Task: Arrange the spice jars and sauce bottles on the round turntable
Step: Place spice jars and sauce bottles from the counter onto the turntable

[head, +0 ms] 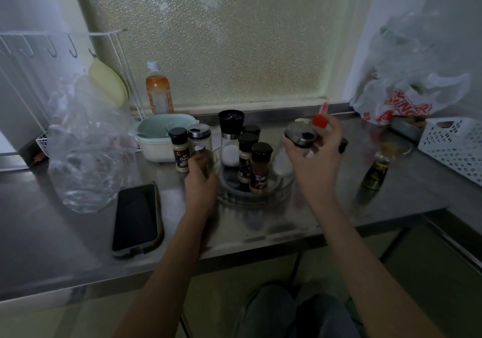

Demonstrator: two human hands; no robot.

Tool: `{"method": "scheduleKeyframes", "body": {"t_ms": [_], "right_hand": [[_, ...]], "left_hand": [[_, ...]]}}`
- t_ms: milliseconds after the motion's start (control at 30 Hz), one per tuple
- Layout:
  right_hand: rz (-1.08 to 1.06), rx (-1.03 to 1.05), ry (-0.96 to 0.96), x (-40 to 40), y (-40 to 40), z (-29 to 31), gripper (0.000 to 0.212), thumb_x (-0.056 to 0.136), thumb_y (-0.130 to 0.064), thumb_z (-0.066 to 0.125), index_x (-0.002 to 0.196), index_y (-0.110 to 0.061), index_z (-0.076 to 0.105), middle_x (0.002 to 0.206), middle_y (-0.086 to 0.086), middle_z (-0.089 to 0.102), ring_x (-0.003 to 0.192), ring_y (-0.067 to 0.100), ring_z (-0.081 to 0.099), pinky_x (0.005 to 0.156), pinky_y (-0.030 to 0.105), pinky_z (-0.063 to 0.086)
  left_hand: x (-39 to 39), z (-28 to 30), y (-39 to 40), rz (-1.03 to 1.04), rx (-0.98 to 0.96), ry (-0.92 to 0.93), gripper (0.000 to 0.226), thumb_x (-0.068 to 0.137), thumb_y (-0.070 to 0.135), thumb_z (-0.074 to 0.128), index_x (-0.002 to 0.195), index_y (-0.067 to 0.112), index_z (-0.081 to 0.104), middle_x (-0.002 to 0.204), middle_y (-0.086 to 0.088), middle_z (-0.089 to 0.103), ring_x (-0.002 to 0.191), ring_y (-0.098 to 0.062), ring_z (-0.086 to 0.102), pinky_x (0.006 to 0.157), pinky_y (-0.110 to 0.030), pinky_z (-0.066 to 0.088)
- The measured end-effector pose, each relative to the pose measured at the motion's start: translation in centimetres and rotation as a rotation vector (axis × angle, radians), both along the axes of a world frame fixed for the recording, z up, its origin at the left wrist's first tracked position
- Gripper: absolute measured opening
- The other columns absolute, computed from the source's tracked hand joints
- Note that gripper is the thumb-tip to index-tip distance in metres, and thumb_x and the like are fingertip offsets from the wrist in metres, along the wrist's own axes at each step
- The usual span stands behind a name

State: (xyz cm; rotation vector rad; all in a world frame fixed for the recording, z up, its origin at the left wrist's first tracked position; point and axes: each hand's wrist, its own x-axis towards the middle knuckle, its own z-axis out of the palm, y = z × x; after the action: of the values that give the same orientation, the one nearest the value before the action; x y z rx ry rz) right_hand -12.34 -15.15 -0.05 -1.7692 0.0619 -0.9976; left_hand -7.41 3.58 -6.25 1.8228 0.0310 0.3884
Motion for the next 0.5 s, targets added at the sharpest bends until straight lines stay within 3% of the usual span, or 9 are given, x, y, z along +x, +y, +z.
{"method": "scheduleKeyframes", "body": {"t_ms": [33, 133, 267, 400, 500], "right_hand": [[0.022, -0.017, 0.018, 0.5, 0.5, -0.3, 0.075, 0.073, -0.024, 0.079, 0.132, -0.022, 0.034, 0.122, -0.004, 0.053, 0.114, 0.013, 0.055, 0.097, 0.039, 0.05], [0.072, -0.028, 0.087, 1.1, 1.7, -1.0, 0.074, 0.073, -0.022, 0.078, 0.132, -0.022, 0.033, 0.119, -0.019, 0.043, 0.12, 0.015, 0.049, 0.101, 0.042, 0.047], [0.083, -0.067, 0.134, 1.7, 1.6, -2.3, 0.074, 0.075, -0.026, 0.077, 0.134, -0.023, 0.032, 0.133, 0.002, 0.051, 0.121, 0.018, 0.051, 0.103, 0.042, 0.044], [0.118, -0.176, 0.157, 1.5, 1.3, -2.2, 0.062, 0.085, -0.041, 0.062, 0.135, -0.023, 0.03, 0.117, 0.0, 0.053, 0.108, 0.015, 0.053, 0.096, 0.037, 0.046], [-0.22, -0.237, 0.007, 0.8, -0.8, -1.5, 0.053, 0.09, -0.045, 0.053, 0.131, -0.015, 0.039, 0.121, 0.002, 0.054, 0.11, 0.018, 0.051, 0.095, 0.04, 0.045]], "left_hand": [[0.1, -0.1, 0.0, -0.002, -0.006, -0.009, 0.036, 0.09, 0.004, 0.05, 0.125, 0.006, 0.041, 0.13, -0.011, 0.056, 0.116, -0.023, 0.054, 0.094, -0.031, 0.042], [0.4, -0.2, 0.1, 0.007, 0.005, -0.001, 0.034, 0.092, 0.006, 0.047, 0.126, 0.006, 0.041, 0.133, -0.015, 0.055, 0.121, -0.027, 0.053, 0.097, -0.031, 0.041], [0.3, 0.0, -0.1, -0.02, 0.013, 0.016, 0.035, 0.09, 0.004, 0.046, 0.126, 0.005, 0.042, 0.129, -0.015, 0.055, 0.114, -0.027, 0.053, 0.092, -0.029, 0.039], [0.6, -0.4, -0.2, 0.042, 0.164, -0.041, 0.03, 0.083, 0.0, 0.051, 0.112, -0.001, 0.044, 0.124, -0.024, 0.042, 0.11, -0.031, 0.043, 0.097, -0.038, 0.037], [0.8, -0.8, -0.1, 0.101, 0.196, -0.075, 0.026, 0.081, 0.0, 0.053, 0.104, -0.003, 0.043, 0.119, -0.025, 0.042, 0.106, -0.037, 0.045, 0.094, -0.045, 0.042]]}}
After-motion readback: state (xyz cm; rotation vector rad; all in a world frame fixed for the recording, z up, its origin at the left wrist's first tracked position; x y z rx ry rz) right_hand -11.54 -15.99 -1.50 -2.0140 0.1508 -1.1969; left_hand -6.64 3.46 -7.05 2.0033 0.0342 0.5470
